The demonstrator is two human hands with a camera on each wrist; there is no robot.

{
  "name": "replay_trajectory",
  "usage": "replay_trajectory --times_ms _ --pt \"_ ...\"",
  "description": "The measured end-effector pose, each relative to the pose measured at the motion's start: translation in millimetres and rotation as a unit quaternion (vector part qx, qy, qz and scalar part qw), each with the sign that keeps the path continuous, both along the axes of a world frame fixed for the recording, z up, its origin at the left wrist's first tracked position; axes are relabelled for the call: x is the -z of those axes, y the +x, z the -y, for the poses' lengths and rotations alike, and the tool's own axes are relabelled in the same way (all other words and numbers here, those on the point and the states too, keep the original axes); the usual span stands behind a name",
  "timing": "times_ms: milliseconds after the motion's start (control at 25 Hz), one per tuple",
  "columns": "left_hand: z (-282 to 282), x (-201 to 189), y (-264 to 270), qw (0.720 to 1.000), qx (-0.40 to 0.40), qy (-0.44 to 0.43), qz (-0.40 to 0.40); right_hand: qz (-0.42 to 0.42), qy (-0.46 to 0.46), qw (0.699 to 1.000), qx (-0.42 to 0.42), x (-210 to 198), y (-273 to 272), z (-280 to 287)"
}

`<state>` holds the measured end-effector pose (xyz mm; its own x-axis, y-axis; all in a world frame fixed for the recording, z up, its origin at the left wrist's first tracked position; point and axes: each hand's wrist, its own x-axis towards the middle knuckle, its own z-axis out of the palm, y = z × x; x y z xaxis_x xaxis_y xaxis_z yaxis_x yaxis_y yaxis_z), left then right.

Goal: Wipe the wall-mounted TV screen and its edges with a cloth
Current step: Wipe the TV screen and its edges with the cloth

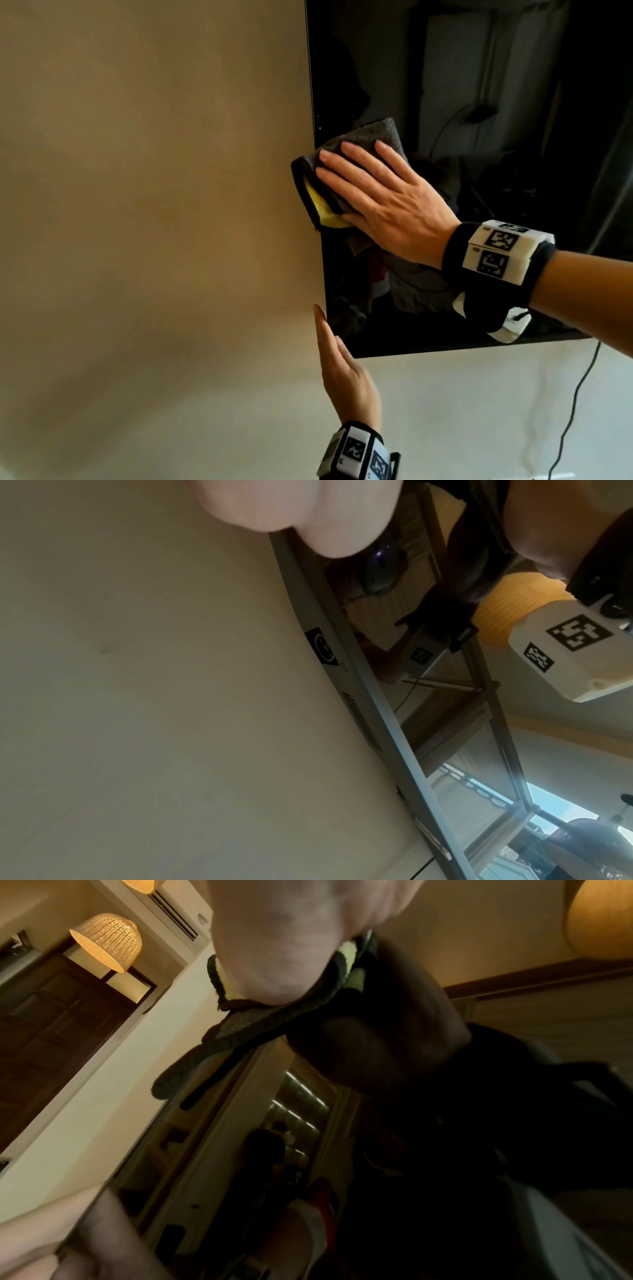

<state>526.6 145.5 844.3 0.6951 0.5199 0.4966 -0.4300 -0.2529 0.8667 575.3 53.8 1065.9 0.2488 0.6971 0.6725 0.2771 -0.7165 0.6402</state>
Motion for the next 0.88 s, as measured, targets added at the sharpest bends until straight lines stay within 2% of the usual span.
replay_trajectory --times_ms 440,880 --pt "-1 -67 9 0.998 -0.013 0.019 0.062 0.027 0.017 0.999 -0.018 -63 8 -2" --pt "-4 -134 22 0.993 0.001 -0.002 0.115 0.041 0.079 0.996 -0.027 -153 15 -15"
